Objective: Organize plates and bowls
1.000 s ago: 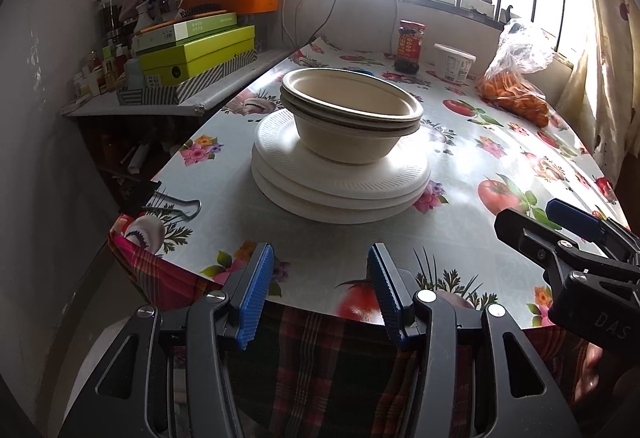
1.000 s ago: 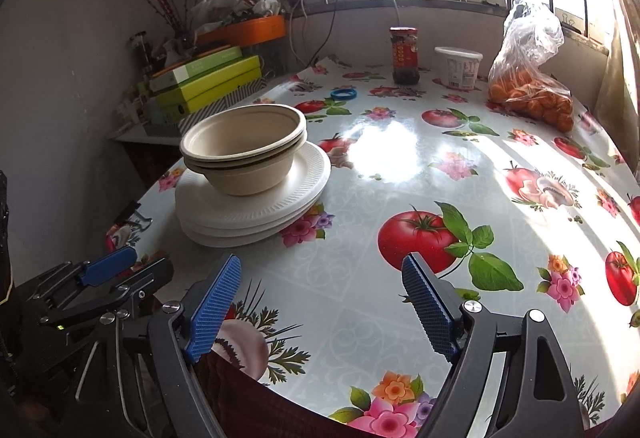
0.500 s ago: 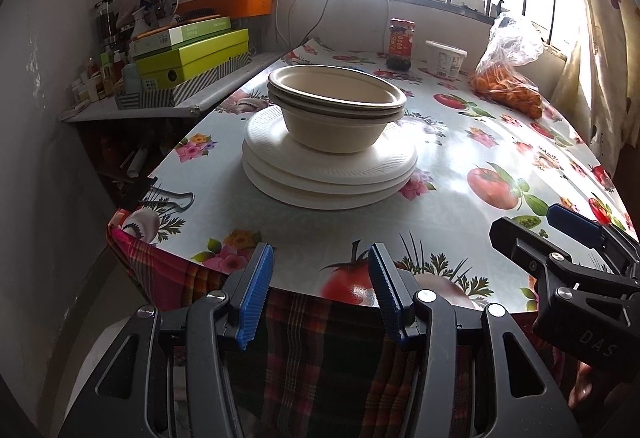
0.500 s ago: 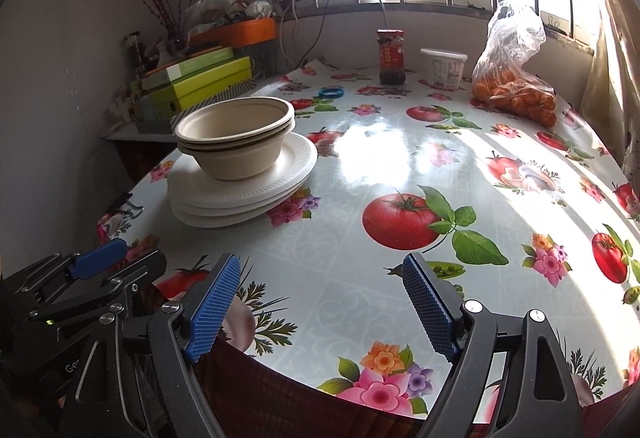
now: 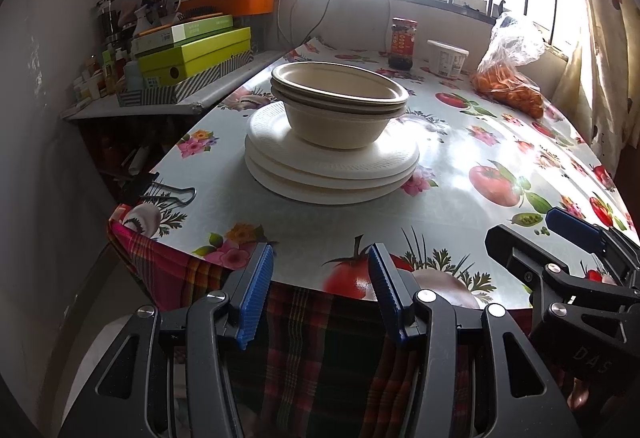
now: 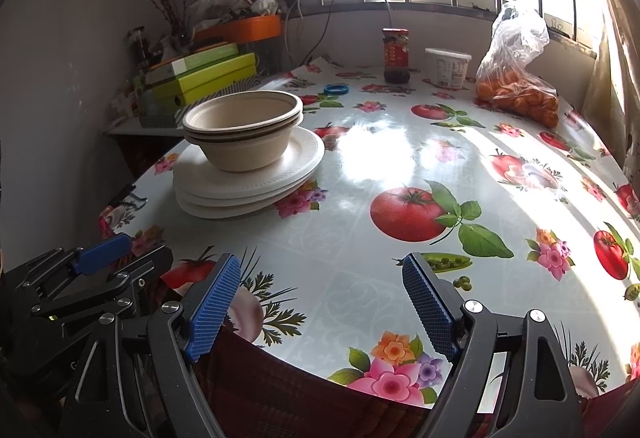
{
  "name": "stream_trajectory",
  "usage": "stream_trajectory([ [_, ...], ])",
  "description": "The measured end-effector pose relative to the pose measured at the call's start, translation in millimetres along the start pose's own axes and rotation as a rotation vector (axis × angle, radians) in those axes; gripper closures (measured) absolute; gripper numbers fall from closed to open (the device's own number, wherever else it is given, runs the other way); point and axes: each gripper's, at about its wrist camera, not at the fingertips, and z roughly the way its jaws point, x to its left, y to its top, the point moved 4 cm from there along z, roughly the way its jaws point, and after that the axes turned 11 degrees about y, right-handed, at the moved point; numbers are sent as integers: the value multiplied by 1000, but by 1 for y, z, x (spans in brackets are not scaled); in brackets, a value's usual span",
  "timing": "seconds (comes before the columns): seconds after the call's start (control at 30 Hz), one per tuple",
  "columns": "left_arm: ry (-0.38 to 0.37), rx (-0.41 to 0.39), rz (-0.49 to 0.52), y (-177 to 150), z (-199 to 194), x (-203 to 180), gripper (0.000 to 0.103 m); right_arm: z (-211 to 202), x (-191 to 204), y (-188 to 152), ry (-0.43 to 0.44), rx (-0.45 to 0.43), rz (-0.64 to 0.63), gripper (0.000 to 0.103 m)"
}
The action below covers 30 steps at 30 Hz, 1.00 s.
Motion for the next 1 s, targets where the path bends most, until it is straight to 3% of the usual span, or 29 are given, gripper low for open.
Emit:
stream_trajectory([
  [1.0,-5,12,5,0,4,-2,52,3,-1,-2,-2,5,4,18],
])
